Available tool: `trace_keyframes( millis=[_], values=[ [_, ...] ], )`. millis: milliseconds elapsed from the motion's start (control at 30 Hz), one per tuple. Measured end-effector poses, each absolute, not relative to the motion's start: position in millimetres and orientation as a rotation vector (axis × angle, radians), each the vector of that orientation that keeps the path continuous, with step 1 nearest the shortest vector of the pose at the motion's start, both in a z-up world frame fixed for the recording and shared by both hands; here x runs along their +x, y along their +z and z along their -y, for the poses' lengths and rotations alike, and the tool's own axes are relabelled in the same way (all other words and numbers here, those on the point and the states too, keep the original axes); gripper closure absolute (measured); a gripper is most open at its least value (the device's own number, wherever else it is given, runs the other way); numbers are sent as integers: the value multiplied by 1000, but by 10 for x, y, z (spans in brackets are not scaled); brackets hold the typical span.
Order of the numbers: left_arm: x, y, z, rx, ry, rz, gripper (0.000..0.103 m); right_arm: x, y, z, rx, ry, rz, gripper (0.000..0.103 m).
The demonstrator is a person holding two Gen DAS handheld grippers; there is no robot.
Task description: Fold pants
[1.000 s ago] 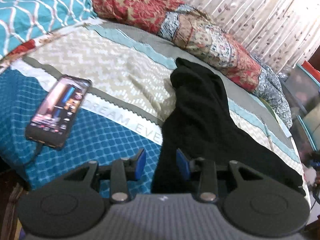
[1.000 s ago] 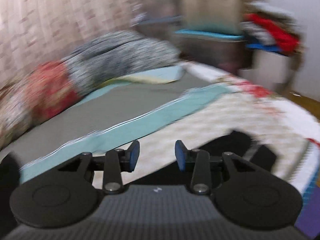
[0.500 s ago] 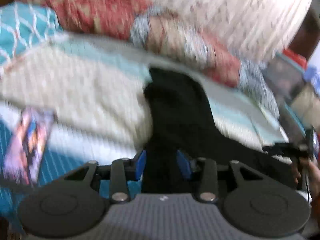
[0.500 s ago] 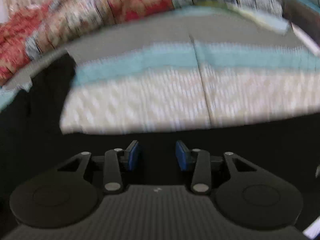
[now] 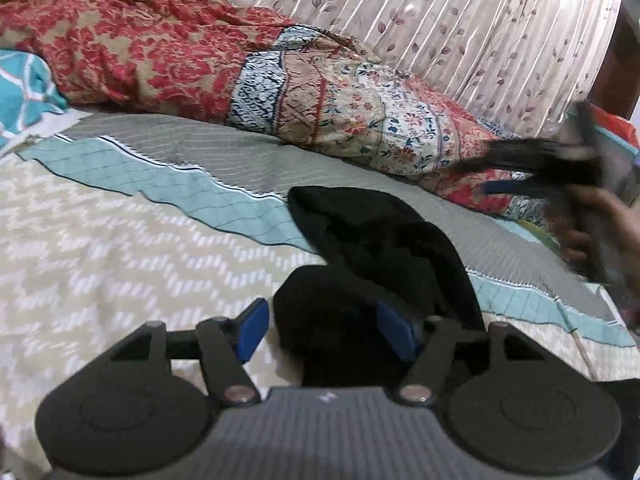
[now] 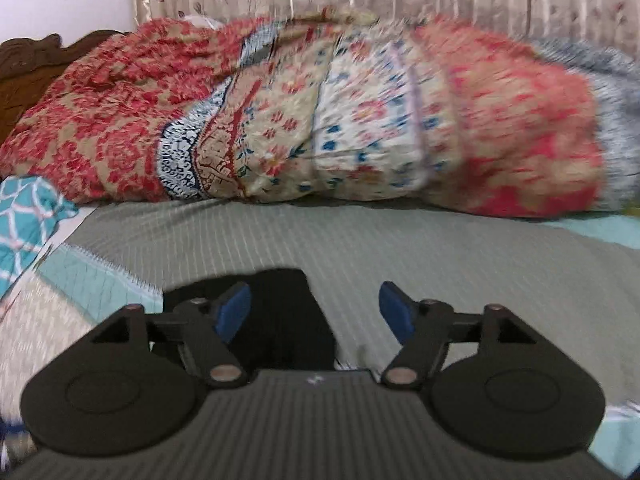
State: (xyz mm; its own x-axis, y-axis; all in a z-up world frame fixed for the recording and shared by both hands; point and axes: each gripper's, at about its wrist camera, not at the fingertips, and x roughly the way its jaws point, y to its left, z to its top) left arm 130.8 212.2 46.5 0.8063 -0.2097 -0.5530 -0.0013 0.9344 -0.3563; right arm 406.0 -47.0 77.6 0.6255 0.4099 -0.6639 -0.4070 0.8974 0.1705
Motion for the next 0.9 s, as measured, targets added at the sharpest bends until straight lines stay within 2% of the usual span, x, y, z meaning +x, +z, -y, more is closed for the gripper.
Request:
trace_keyframes(
  millis=[100,133,167,200,233,367,533,600,667,700,733,767,800,900],
  values=[
    [1416,377,-2127,-380,-114,-645,35,4443,312,119,57,436,-877,29],
    [1461,366,-2134,-389,-117,-652,40,4506,161,38,58,413,-913,40],
    [1499,354,-2135,-394,-125,-660,63,4556,-4,-39,46,391,-955,57],
    [1530,346,-2120,-392,-142,-673,75,4565,-107,-94,39,391,-985,87],
    [1547,340,-2091,-377,-149,-689,84,4533,-139,-114,49,403,-978,94],
    [1516,546,-1931,-293,-147,-650,91,4256,412,194,96,397,-760,95],
    [1251,1032,-1635,-247,-227,-511,92,3621,1342,1687,355,193,-456,95],
    [1137,1126,-1465,-188,-249,-487,90,3153,1502,2296,372,72,-368,95],
    [984,1148,-1293,-125,-302,-486,79,2663,1498,2863,382,-64,-354,93],
    [907,1138,-1238,-98,-340,-489,73,2410,1420,3136,387,-135,-383,87],
    [808,1123,-1185,-63,-381,-490,60,2196,1302,3352,390,-198,-433,71],
    [718,1109,-1162,-34,-397,-485,50,2035,1180,3496,389,-246,-487,60],
    [637,1085,-1157,-6,-399,-481,49,1819,1050,3690,389,-302,-534,50],
    [541,1028,-1276,22,-361,-513,47,1184,694,4073,413,-443,-618,50]
  ],
)
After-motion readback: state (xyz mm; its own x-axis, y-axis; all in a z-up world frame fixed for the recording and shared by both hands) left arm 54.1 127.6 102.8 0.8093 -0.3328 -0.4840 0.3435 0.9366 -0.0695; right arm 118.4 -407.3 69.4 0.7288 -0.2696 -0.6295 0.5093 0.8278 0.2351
